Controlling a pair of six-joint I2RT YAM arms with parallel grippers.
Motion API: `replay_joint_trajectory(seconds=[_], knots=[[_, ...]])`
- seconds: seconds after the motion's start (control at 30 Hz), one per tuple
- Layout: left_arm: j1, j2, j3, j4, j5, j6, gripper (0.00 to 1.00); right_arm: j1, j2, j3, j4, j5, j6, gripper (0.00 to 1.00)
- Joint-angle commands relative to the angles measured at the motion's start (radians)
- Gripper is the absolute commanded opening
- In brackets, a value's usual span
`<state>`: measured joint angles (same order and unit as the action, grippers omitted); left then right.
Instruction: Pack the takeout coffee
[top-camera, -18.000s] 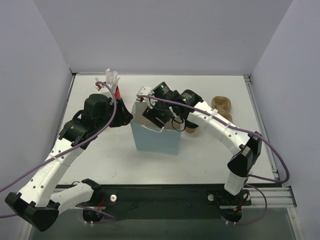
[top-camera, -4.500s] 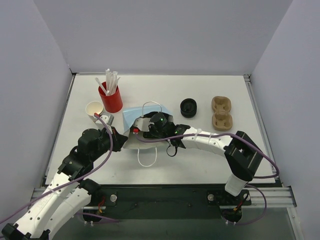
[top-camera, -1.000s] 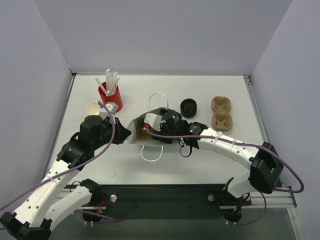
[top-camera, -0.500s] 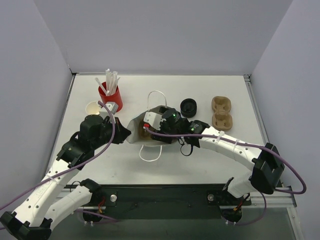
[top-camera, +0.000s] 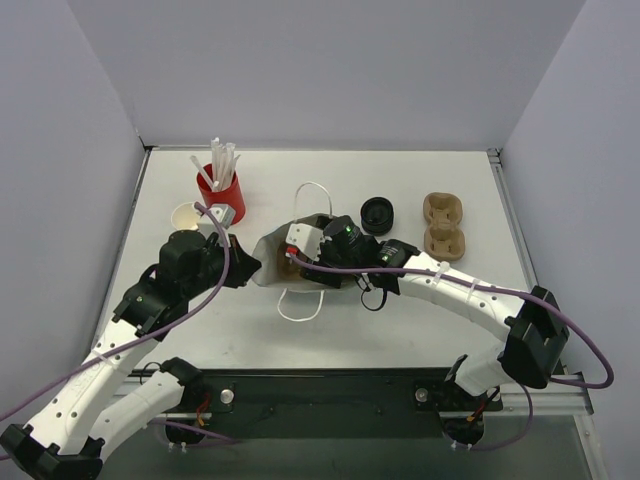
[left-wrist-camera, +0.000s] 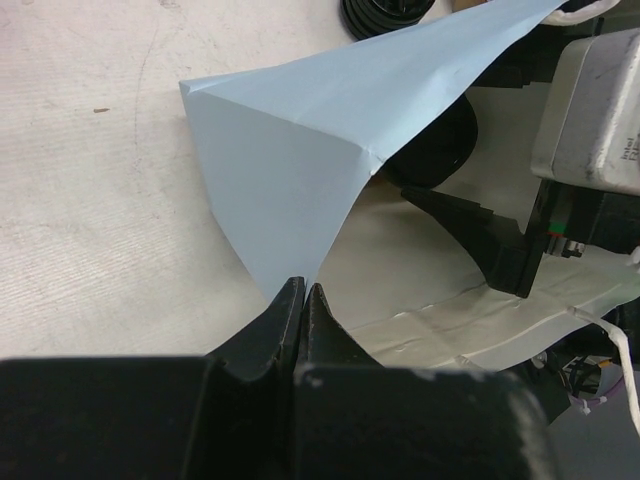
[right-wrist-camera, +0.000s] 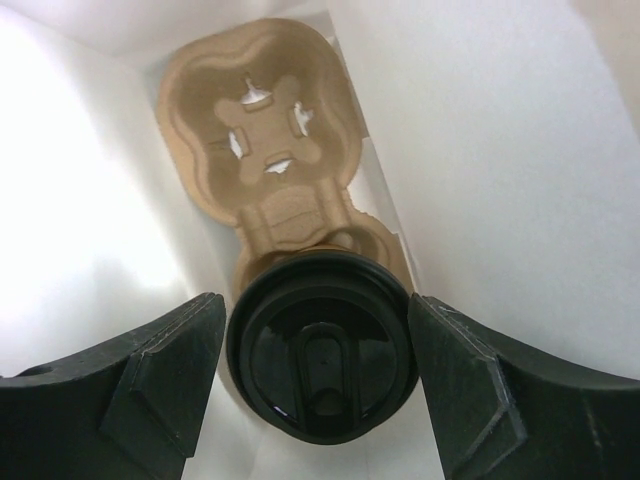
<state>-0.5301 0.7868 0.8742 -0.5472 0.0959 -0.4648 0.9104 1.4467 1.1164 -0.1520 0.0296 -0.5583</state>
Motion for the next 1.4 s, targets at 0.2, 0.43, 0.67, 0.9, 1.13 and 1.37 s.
replay_joint_trajectory(seconds=[0.2,0.43,0.67,0.9,1.13,1.37], knots=[[0.004,-0.008,-0.015,0.018,-0.027,-0.006,0.00,0.001,-0.031,0.054,-0.021,-0.080,0.038,0.80],[0.004,0.009,0.009,0.007,-0.027,-0.008,0.00,0.002,-0.034,0.066,-0.046,-0.109,0.052,0.75],[0.004,0.012,0.011,0.007,-0.028,-0.011,0.00,-0.004,-0.017,0.068,-0.044,-0.069,0.052,0.82],[0.004,0.023,0.014,0.006,-0.028,-0.008,0.00,-0.010,-0.020,0.083,-0.038,-0.076,0.058,0.84],[0.004,0.037,0.032,-0.007,-0.031,-0.002,0.00,-0.013,-0.020,0.095,-0.052,-0.102,0.063,0.73],[0.004,0.045,0.046,-0.016,-0.033,-0.003,0.00,-0.013,-0.029,0.112,-0.070,-0.112,0.064,0.59]])
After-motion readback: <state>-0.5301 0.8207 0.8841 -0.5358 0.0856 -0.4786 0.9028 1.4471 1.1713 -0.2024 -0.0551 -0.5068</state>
